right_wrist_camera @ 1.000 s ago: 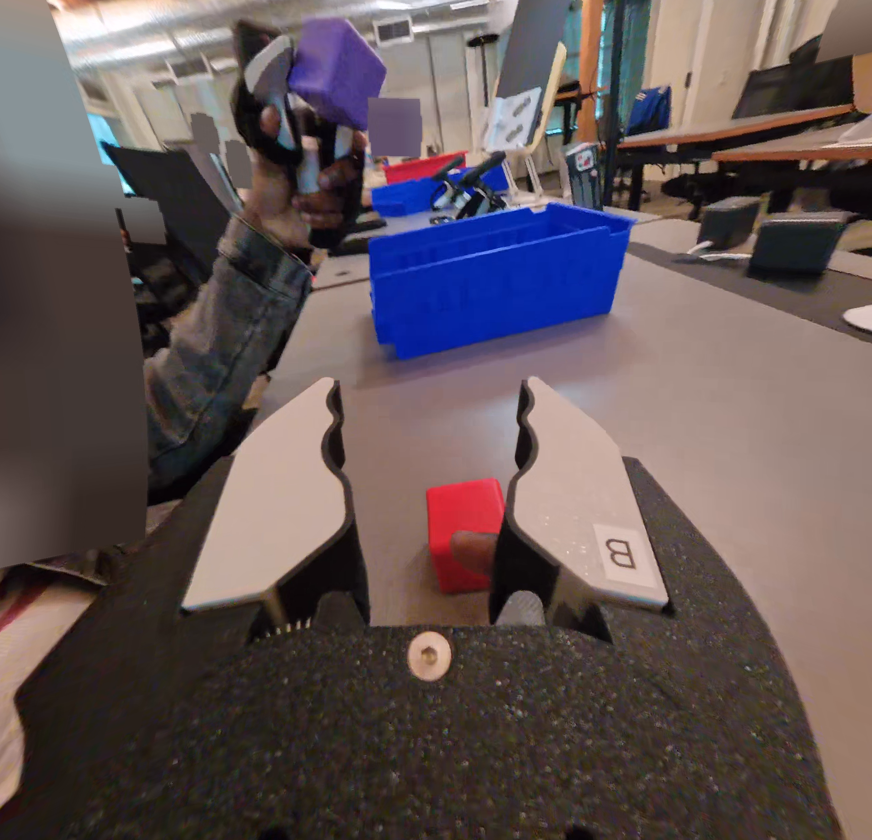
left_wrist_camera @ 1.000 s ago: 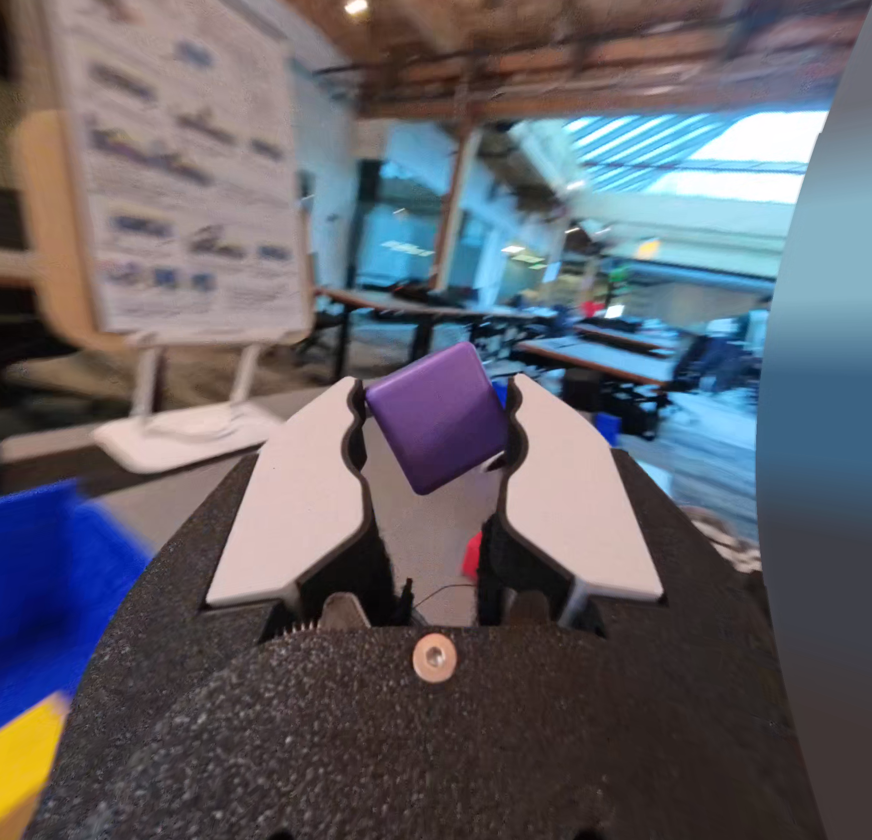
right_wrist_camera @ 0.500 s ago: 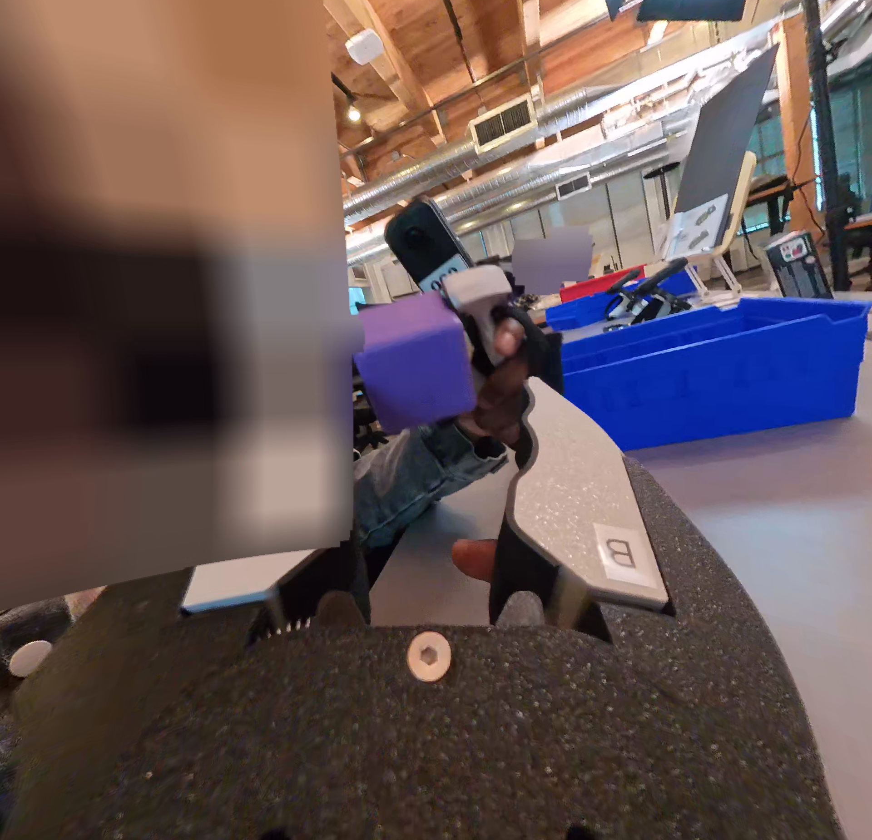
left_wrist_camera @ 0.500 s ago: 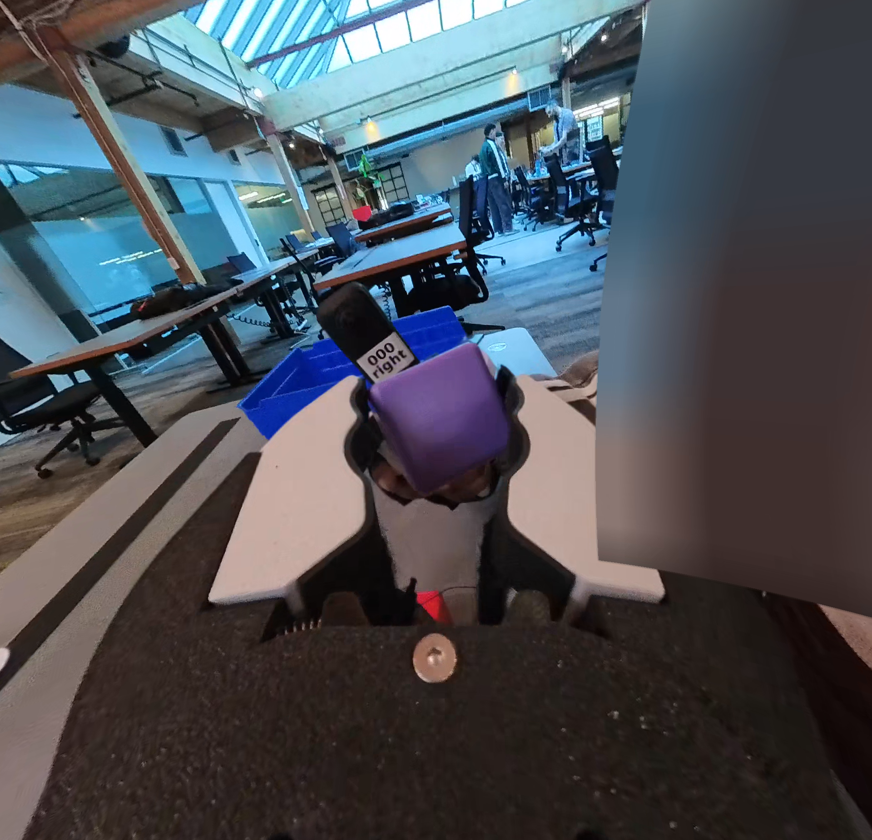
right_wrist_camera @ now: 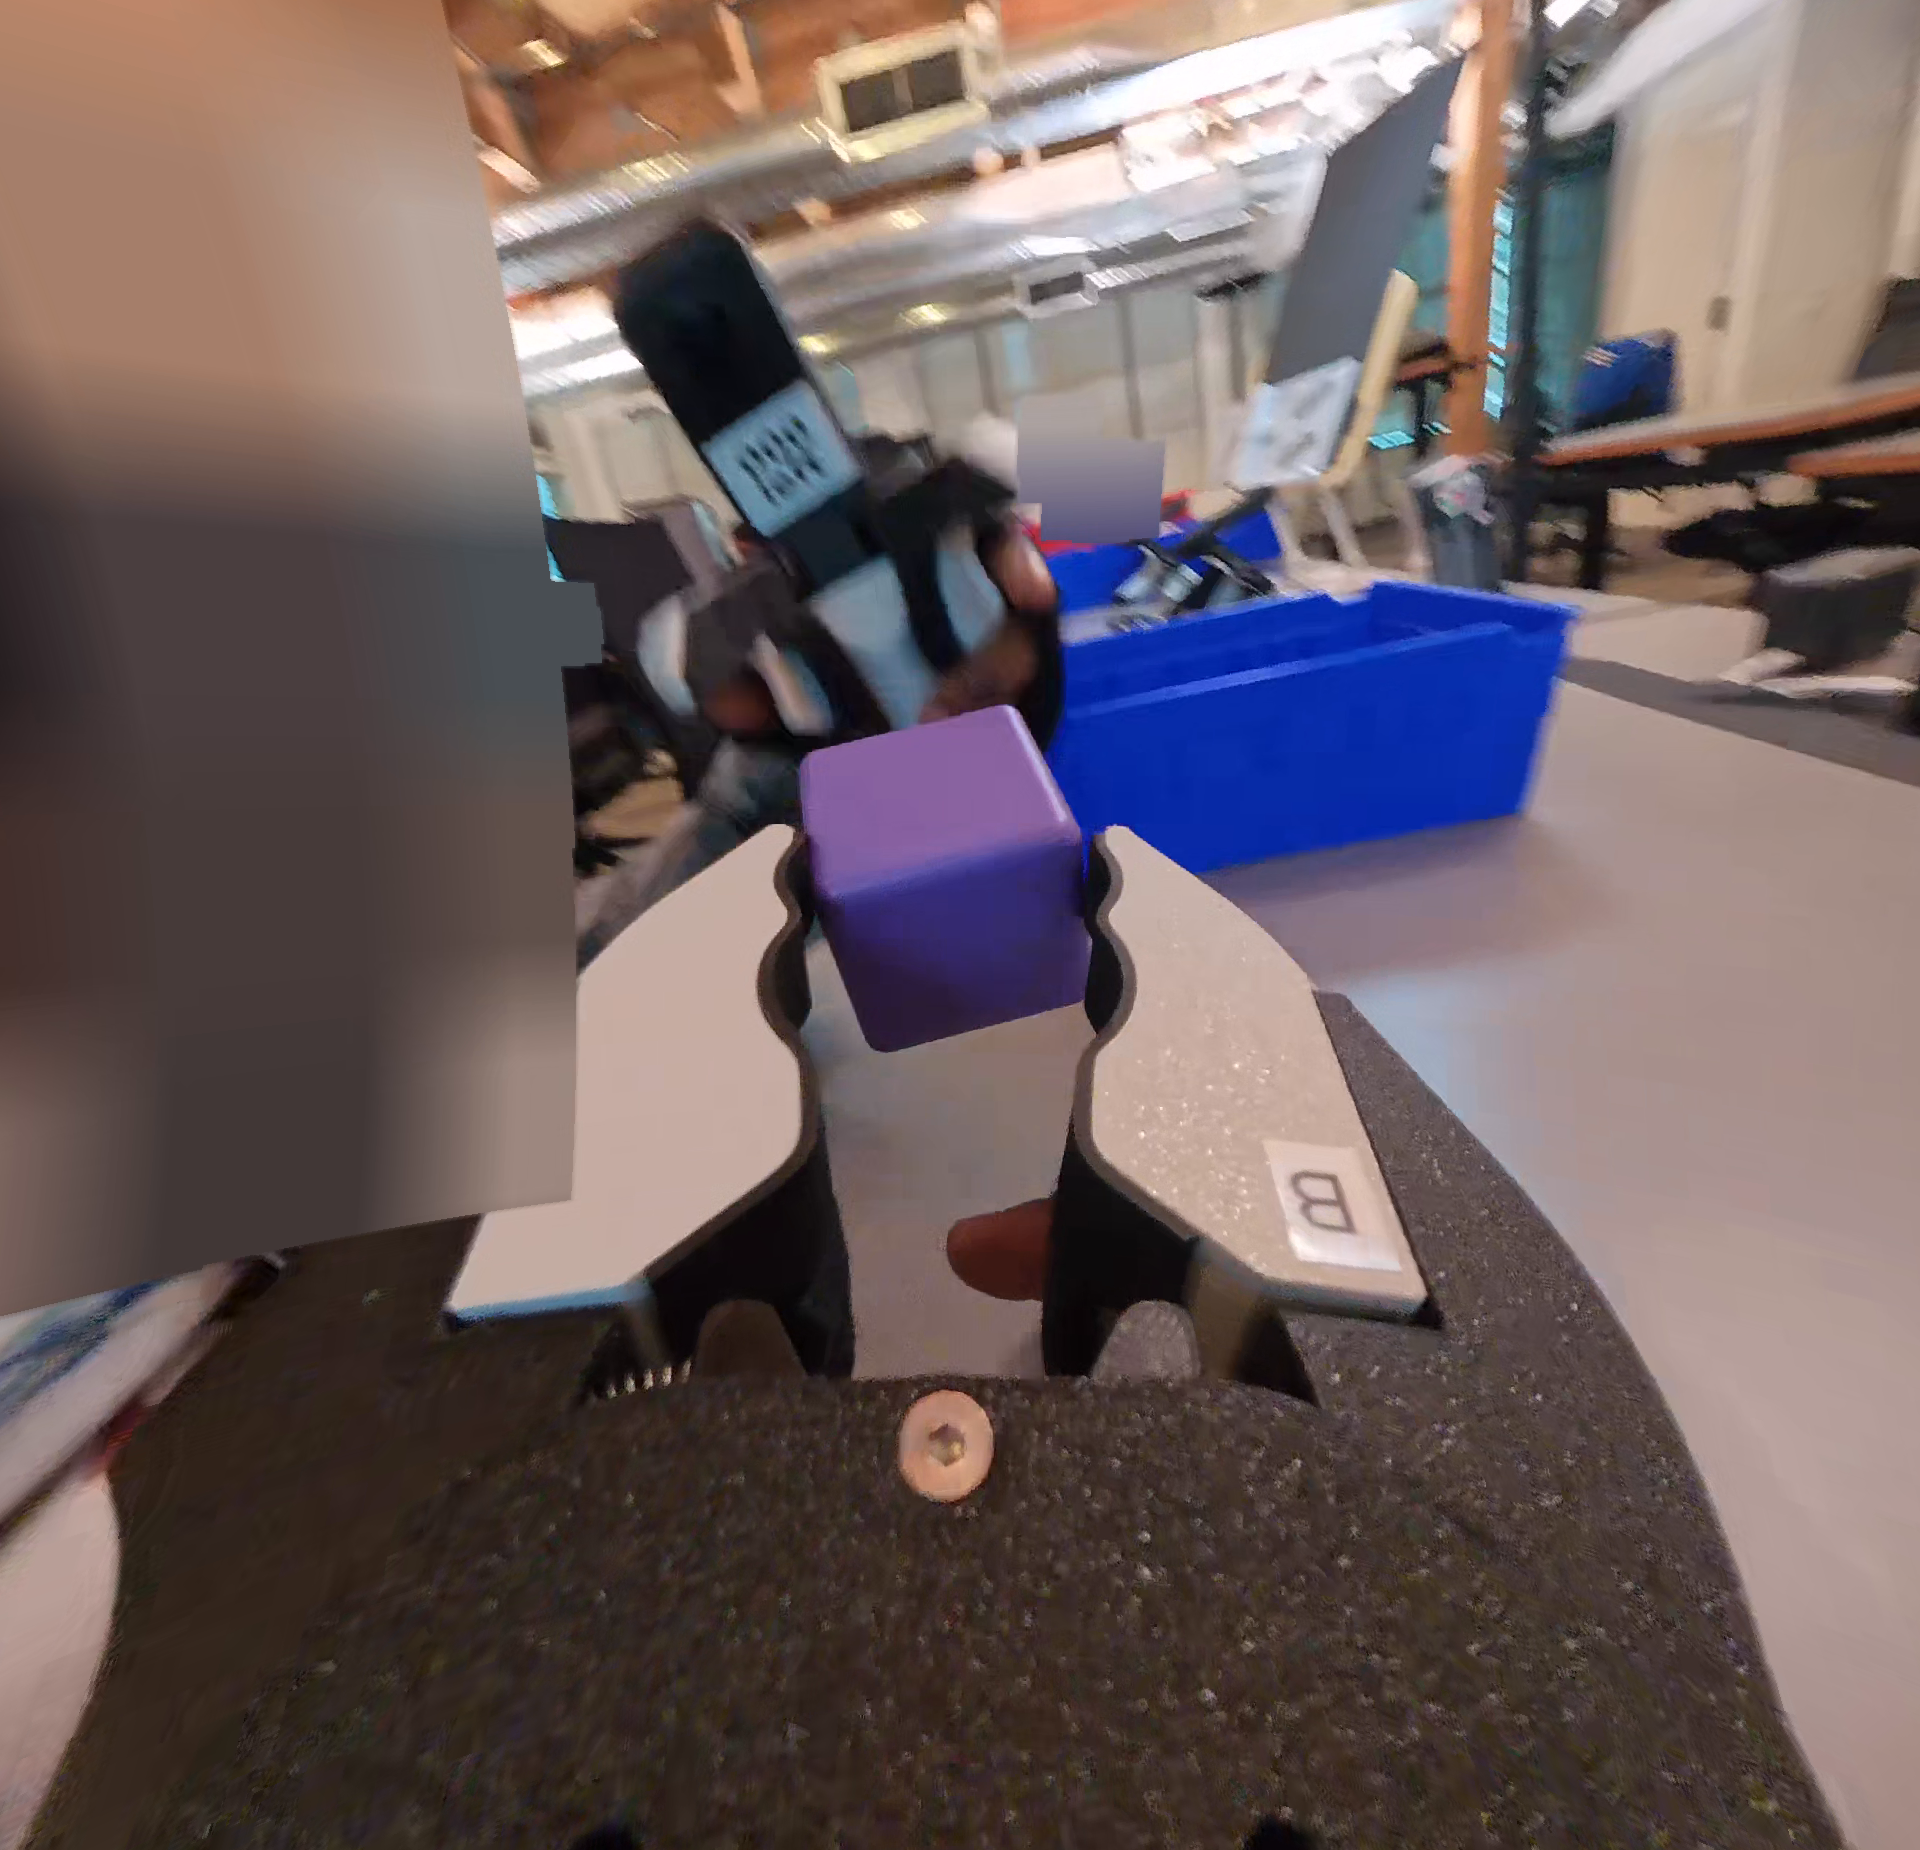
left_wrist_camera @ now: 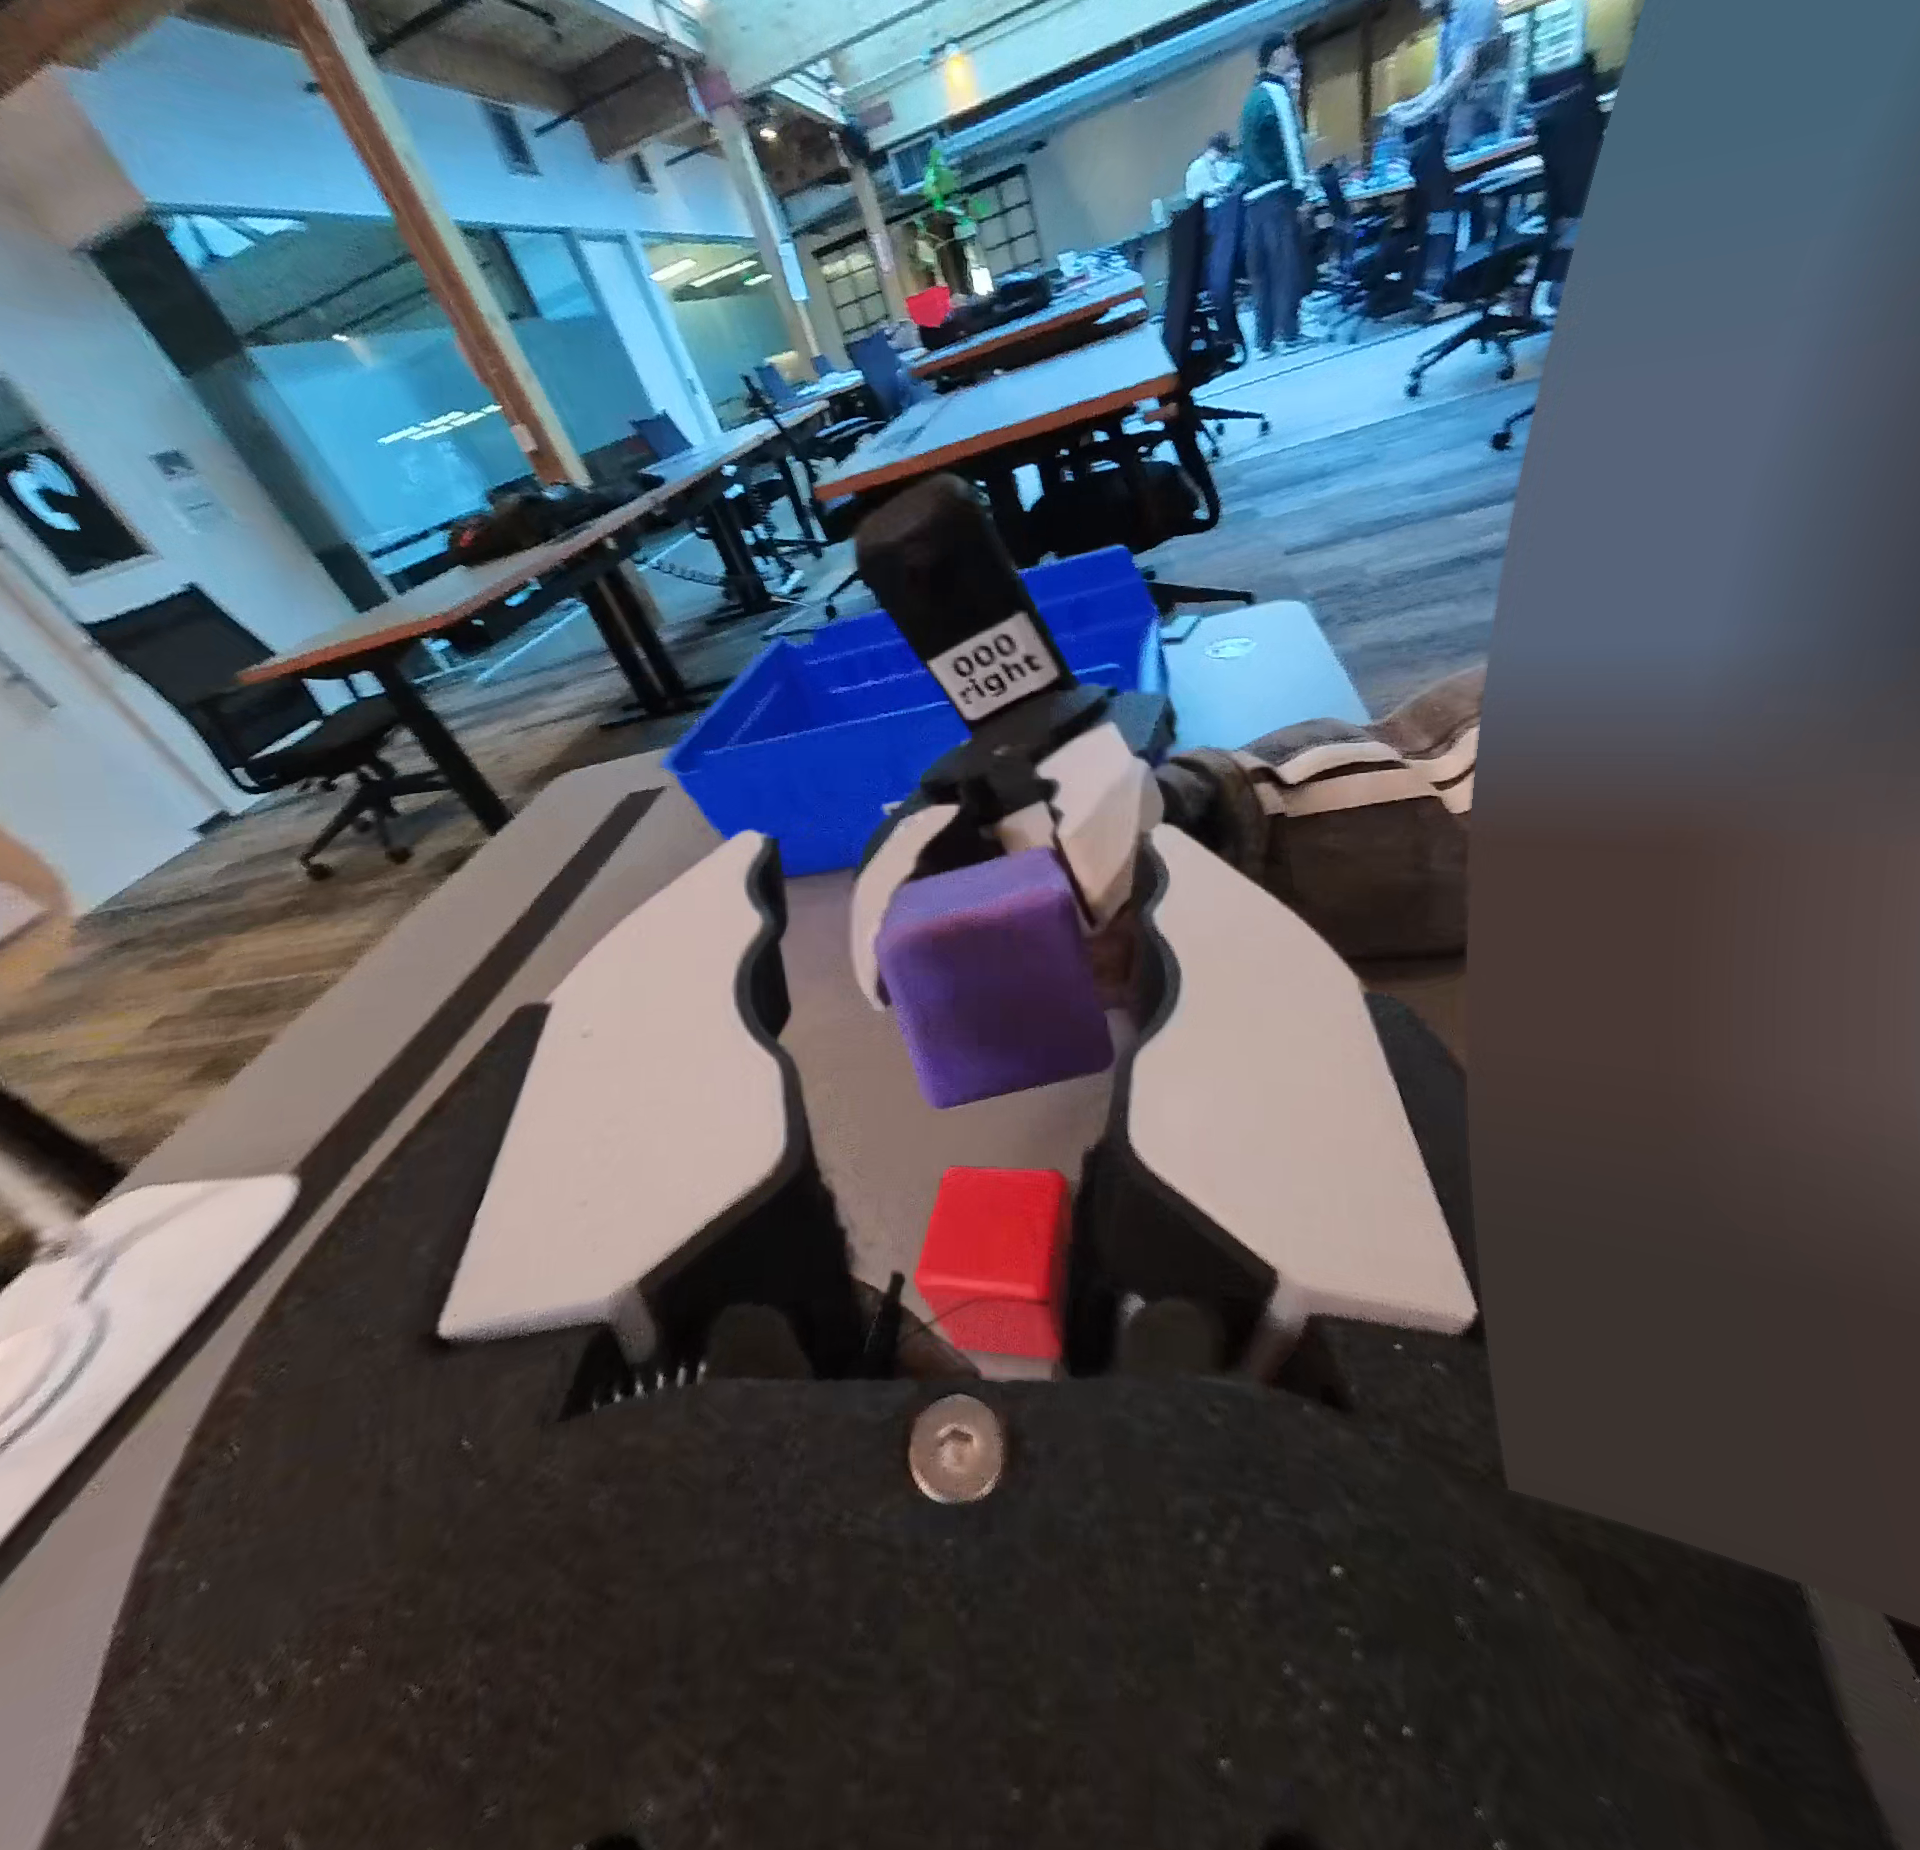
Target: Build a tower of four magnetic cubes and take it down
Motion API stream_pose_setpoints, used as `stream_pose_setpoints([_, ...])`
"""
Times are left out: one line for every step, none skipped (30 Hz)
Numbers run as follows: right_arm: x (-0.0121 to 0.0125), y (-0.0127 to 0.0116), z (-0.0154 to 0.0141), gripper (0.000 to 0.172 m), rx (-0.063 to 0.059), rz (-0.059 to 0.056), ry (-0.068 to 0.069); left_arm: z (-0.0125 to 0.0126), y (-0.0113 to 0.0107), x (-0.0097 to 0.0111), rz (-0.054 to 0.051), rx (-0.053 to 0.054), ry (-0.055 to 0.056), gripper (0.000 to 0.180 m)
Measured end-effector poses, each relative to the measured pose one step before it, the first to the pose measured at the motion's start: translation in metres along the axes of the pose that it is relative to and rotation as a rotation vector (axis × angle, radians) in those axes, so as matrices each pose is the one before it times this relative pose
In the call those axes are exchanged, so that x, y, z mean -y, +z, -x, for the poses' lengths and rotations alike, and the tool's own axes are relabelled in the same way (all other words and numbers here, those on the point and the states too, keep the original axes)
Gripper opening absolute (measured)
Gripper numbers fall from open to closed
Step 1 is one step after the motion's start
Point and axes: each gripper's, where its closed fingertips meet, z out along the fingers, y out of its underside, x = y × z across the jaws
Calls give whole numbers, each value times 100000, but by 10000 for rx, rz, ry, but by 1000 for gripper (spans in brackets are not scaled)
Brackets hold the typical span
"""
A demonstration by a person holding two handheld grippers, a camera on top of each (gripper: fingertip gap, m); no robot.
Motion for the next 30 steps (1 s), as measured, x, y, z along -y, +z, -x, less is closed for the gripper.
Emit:
stream_pose_setpoints([-590, -47, -744, 50, -468, 392, -62, 1077, -1280, 545, -93, 560, 23, 67])
stream_pose_setpoints([-649, 34, -664, 51, -412, 409, -36, 1096, -1245, 617, -89, 619, -2, 69])
stream_pose_setpoints([-681, 83, -650, 50, -397, 414, -23, 1212, -1215, 624, -144, 687, 5, 67])
stream_pose_setpoints([-670, 95, -635, 50, -382, 399, -22, 1163, -1183, 740, -228, 640, 11, 66])
stream_pose_setpoints([-657, 103, -551, 50, -313, 365, -14, 1053, -1166, 790, -301, 547, 12, 64])
stream_pose_setpoints([-583, 118, -417, 50, -222, 309, 11, 979, -1099, 785, -321, 484, -6, 63])
stream_pose_setpoints([-447, 100, -302, 50, -148, 230, 36, 907, -1018, 767, -319, 411, -30, 61])
stream_pose_setpoints([-315, 83, -239, 50, -110, 148, 49, 770, -884, 729, -293, 322, -50, 60])
stream_pose_setpoints([-186, 47, -209, 50, -105, 78, 54, 635, -751, 620, -258, 241, -50, 59])
stream_pose_setpoints([-108, 25, -158, 50, -90, 46, 41, 515, -648, 517, -202, 200, -30, 58])
stream_pose_setpoints([-55, 7, -138, 50, -97, 26, 21, 454, -521, 399, -127, 183, 13, 58])
stream_pose_setpoints([-35, -4, -157, 50, -116, 15, 15, 418, -429, 255, -57, 193, 55, 57])
stream_pose_setpoints([-60, 11, -95, 50, -74, 38, 31, 377, -329, 152, -4, 184, 79, 57])
stream_pose_setpoints([-96, 33, -19, 50, -12, 57, 32, 278, -268, 90, 13, 132, 76, 57])
stream_pose_setpoints([-98, 39, 49, 50, 27, 63, 17, 205, -203, 54, 6, 85, 53, 57])
stream_pose_setpoints([-128, 67, 71, 50, 40, 82, 6, 191, -151, 43, -8, 82, 26, 56])
stream_pose_setpoints([-165, 66, 27, 50, 7, 105, -1, 181, -117, 36, -18, 85, 13, 56])
stream_pose_setpoints([-188, 52, -36, 50, -34, 114, -15, 128, -84, 25, -23, 57, 12, 55])
stream_pose_setpoints([-128, 29, -47, 50, -41, 83, -37, 66, -41, -8, -10, 24, 11, 55])
stream_pose_setpoints([-62, 17, -53, 50, -60, 40, -28, 38, -18, -52, 13, 5, 10, 55])
stream_pose_setpoints([-57, 2, -60, 49, -53, 45, -27, 32, 0, -81, 34, 2, 11, 55])
stream_pose_setpoints([-92, -8, -8, 49, -20, 61, -43, 28, 11, -84, 34, 6, 10, 55])
stream_pose_setpoints([-29, -7, 14, 49, -5, 24, -43, 1, 13, -70, 30, 3, 19, 55])
stream_pose_setpoints([-11, 1, 4, 49, -6, 4, -27, 22, 9, -76, 35, 14, 29, 54])
stream_pose_setpoints([-40, 7, 30, 49, 18, 14, -23, 26, 15, -65, 34, 21, 32, 54])
stream_pose_setpoints([-84, 11, 62, 49, 37, 51, -40, 13, -4, -36, 29, 14, 30, 54])
stream_pose_setpoints([-146, 26, 34, 49, 7, 93, -86, -9, 4, -24, 12, 6, 18, 54])
stream_pose_setpoints([-210, 26, -61, 49, -77, 153, -146, -17, 2, -1, 3, -4, 10, 54])
stream_pose_setpoints([-175, 16, -64, 49, -82, 132, -144, -57, 8, 6, 7, -25, 16, 54])
stream_pose_setpoints([-123, 3, -34, 49, -58, 107, -107, -83, 29, -26, 29, -29, 33, 54])
